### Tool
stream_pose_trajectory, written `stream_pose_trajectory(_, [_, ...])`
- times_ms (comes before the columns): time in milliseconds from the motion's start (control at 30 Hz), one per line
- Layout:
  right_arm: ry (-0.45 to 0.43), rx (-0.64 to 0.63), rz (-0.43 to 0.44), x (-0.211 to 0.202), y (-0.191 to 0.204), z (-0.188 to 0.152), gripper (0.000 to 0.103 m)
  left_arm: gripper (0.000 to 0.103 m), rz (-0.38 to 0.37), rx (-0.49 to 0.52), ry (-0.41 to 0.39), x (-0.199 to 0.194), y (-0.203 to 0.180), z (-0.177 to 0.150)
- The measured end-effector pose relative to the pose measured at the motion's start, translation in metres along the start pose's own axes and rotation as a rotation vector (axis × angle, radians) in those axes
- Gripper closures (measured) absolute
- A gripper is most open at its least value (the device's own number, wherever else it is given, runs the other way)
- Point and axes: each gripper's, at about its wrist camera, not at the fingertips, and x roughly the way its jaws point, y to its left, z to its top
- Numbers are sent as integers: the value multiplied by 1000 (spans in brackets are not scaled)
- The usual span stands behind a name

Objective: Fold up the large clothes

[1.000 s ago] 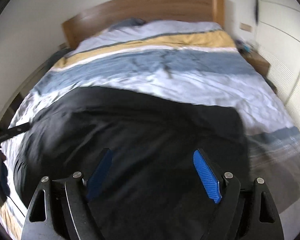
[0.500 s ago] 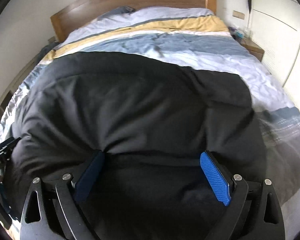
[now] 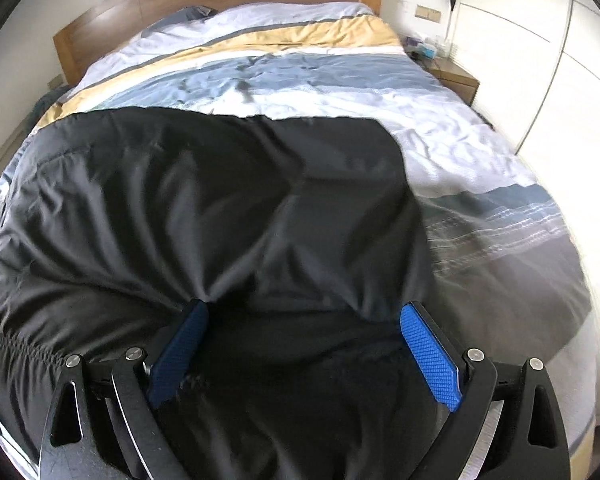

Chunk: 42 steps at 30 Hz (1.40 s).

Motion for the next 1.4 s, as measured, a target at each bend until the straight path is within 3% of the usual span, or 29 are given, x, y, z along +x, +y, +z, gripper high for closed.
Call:
stream_pose_trajectory(200, [-71,-61,127,-28,47,1,8,30,-55,-36,-27,-12,2,6])
stream_pose_trajectory(333, [-82,-145,222,-38,86,-18,8,30,-133,-41,-16,-19,-5,-11])
stream_pose_trajectory(467, [-76,-232,233,-35,101,-38,7,30,-132,22,11,-13,-11,-33])
stream_pose_trajectory(567, [-57,-199,213,-23,81,-34,4,29,-147,-10,46,-7,0,-34])
stream_pose_trajectory(900, [-25,-164,160,-28,38,-30,1,29,-140,-7,45,-26,16,-38])
stream_pose_trajectory(1267, [-39,-86,130,-46,-15,-23,0,29,-114,-128,-31,-65,86,-39])
stream_pose_trajectory(1400, [-27,-13,116,-48,-42,-27,0,28,-100,-168,-10,-66,114,-47])
